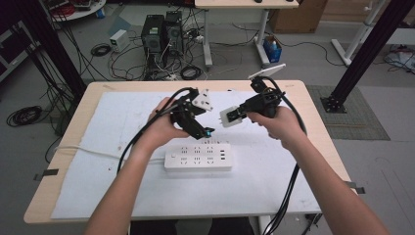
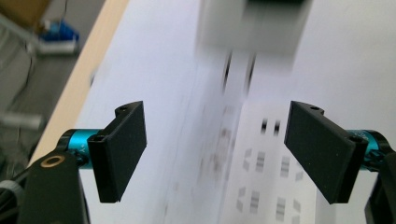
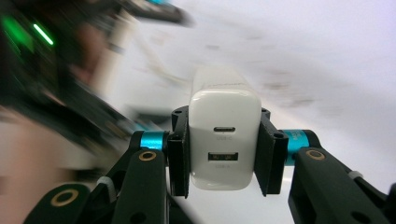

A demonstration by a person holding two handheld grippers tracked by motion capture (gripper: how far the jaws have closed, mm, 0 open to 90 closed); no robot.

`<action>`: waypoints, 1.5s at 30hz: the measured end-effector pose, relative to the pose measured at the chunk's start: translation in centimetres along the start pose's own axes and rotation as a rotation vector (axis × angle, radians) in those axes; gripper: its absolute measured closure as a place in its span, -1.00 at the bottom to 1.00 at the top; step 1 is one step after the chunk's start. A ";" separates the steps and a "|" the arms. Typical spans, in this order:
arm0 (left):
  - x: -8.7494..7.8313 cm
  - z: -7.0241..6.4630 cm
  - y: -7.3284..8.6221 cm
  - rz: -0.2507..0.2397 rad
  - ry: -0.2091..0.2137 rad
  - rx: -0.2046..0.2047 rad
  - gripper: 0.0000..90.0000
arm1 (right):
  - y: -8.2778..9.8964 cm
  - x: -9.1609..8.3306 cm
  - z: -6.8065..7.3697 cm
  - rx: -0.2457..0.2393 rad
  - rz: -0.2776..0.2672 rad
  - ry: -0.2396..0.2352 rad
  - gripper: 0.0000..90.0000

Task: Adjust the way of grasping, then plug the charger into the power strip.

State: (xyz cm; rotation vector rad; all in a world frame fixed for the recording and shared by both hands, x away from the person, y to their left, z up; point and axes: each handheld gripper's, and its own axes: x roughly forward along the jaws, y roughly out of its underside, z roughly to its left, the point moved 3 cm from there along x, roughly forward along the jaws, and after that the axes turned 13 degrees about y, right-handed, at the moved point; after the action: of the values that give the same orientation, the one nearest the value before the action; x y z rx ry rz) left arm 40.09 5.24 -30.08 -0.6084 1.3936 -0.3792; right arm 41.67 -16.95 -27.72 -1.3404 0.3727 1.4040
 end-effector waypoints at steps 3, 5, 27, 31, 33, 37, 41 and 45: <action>-2.0 1.1 1.7 0.076 -0.026 -0.117 -0.53 | 0.0 -1.7 -0.5 -0.179 -0.004 0.262 0.38; -3.2 1.6 2.8 0.128 -0.012 -0.213 -0.53 | 0.0 -2.5 -0.8 -0.251 0.027 0.370 0.38; -5.1 2.2 5.6 0.338 -0.034 -0.446 -0.53 | 1.1 -4.1 -2.5 -0.374 0.151 0.508 0.38; -4.9 2.1 6.0 0.348 -0.034 -0.443 -0.53 | 1.0 -3.6 -2.2 -0.409 0.162 0.497 0.38; -5.0 2.1 6.4 0.353 -0.035 -0.449 -0.53 | 0.9 -3.1 -1.8 -0.429 0.167 0.480 0.38; -5.7 2.1 7.2 0.350 -0.045 -0.462 -0.53 | 0.4 -1.8 -0.7 -0.499 0.180 0.451 0.38; -6.7 1.8 8.4 0.345 -0.055 -0.475 -0.53 | -0.4 0.2 0.7 -0.581 0.195 0.412 0.38; -7.5 1.5 9.6 0.331 -0.058 -0.498 -0.53 | -1.1 3.4 2.7 -0.730 0.225 0.368 0.38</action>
State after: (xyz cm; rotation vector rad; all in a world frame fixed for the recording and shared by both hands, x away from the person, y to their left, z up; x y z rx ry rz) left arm 39.42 17.53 -29.77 -0.7663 1.5099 0.2580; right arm 42.06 -12.74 -29.29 -2.2261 0.2598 1.5464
